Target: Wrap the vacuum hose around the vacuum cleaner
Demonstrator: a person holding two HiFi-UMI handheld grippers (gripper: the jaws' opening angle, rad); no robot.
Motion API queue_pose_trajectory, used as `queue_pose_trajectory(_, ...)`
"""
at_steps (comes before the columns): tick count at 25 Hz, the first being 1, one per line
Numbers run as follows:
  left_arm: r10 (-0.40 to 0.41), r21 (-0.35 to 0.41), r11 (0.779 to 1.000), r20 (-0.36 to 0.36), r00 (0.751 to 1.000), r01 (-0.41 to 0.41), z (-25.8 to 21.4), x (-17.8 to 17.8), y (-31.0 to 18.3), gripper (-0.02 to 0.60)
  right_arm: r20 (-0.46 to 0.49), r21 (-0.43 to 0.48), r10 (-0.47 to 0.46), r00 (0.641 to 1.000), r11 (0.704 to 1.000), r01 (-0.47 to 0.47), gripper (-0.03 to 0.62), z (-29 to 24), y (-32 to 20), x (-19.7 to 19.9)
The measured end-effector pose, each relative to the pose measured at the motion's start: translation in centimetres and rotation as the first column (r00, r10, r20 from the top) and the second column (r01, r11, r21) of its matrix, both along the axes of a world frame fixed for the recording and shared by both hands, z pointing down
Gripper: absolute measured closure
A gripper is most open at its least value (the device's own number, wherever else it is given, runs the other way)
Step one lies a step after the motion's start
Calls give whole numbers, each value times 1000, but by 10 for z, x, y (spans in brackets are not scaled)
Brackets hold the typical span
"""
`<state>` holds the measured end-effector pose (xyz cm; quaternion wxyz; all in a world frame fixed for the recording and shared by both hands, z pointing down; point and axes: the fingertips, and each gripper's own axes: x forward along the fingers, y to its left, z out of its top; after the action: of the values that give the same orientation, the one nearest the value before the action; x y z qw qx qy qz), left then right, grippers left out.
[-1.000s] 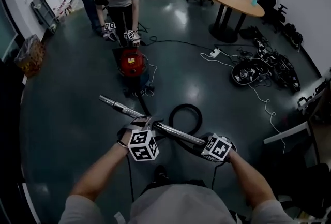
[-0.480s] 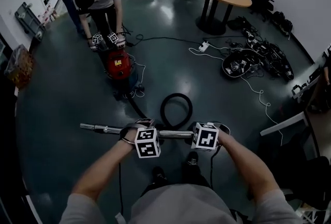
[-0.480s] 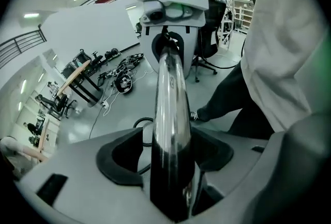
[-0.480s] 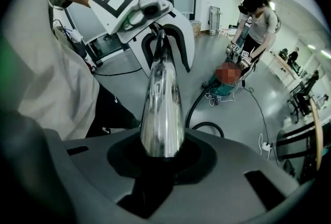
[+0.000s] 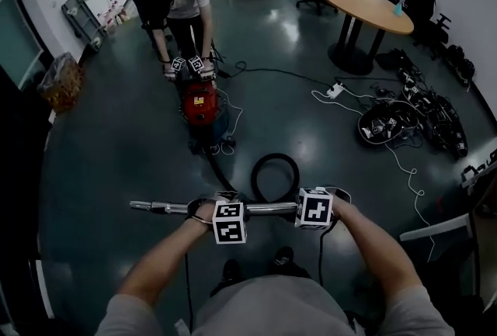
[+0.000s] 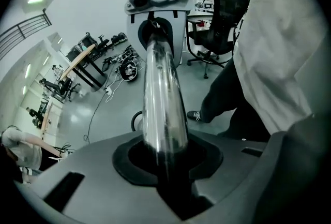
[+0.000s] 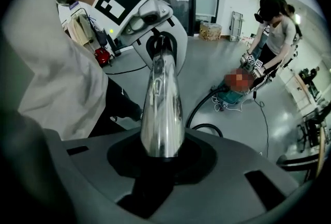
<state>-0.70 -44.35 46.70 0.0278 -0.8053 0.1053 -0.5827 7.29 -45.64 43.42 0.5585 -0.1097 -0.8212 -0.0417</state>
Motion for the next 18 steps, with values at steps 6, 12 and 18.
queue_pose_trajectory(6, -93, -25, 995, 4, 996, 93, 1, 28, -11, 468, -9, -9, -81, 997, 997, 81, 494, 3, -19, 29)
queue_pose_trajectory(12, -118, -39, 992, 34, 992, 119, 3, 50, -24, 468, 10, -4, -87, 996, 996, 87, 494, 4, -32, 48)
queue_pose_trajectory(18, -128, -57, 990, 41, 991, 130, 3, 68, -34, 468, 32, -6, -97, 995, 995, 97, 494, 6, -41, 57)
